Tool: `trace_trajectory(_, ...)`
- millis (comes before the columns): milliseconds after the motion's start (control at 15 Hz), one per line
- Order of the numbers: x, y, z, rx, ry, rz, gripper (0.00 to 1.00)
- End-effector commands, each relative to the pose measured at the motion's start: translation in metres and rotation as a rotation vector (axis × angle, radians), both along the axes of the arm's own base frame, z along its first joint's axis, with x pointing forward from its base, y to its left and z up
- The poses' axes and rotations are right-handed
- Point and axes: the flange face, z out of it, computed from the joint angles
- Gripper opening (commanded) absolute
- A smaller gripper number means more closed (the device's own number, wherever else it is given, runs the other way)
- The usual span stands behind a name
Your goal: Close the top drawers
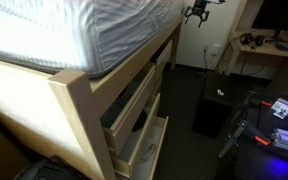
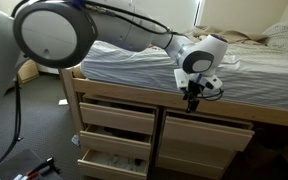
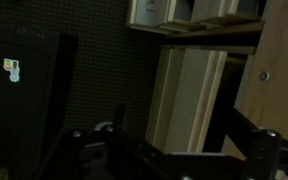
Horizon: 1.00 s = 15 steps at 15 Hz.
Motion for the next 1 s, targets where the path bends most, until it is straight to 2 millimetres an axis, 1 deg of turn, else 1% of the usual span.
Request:
trace_trajectory(0, 0.034, -0.002, -0.01, -0.112, -0.163, -0.052, 1.0)
trace_trajectory(133, 0.046, -0.001, -0.021, -0.153, -0.217, -0.073, 1.0)
trace_trajectory(200, 0.049, 0.0, -0.03, -0.131, -0.181, -0.072, 1.0)
trace_trajectory(267, 0.046, 0.005, -0.034, -0.069, -0.126, -0.067, 1.0)
trace_trajectory(333, 0.042, 0.011, -0.028, -0.008, -0.1, -0.02, 1.0)
trace_trajectory(400, 0.044, 0.012, -0.035, -0.086, -0.128, -0.048, 1.0)
trace_trajectory(467, 0.044, 0.015, -0.036, -0.056, -0.107, -0.038, 1.0)
trace_trajectory(600, 0.044, 0.015, -0.033, -0.038, -0.099, -0.032, 1.0)
trace_trajectory(667, 0.05, 0.02, -0.049, -0.041, -0.064, -0.043, 1.0)
trace_trajectory(733, 0.056, 0.022, -0.075, -0.047, -0.022, -0.056, 1.0)
trace_trajectory(867, 0.063, 0.026, -0.12, -0.091, 0.017, -0.111, 1.0)
trace_trajectory(933, 0.062, 0.029, -0.14, -0.088, 0.056, -0.124, 1.0)
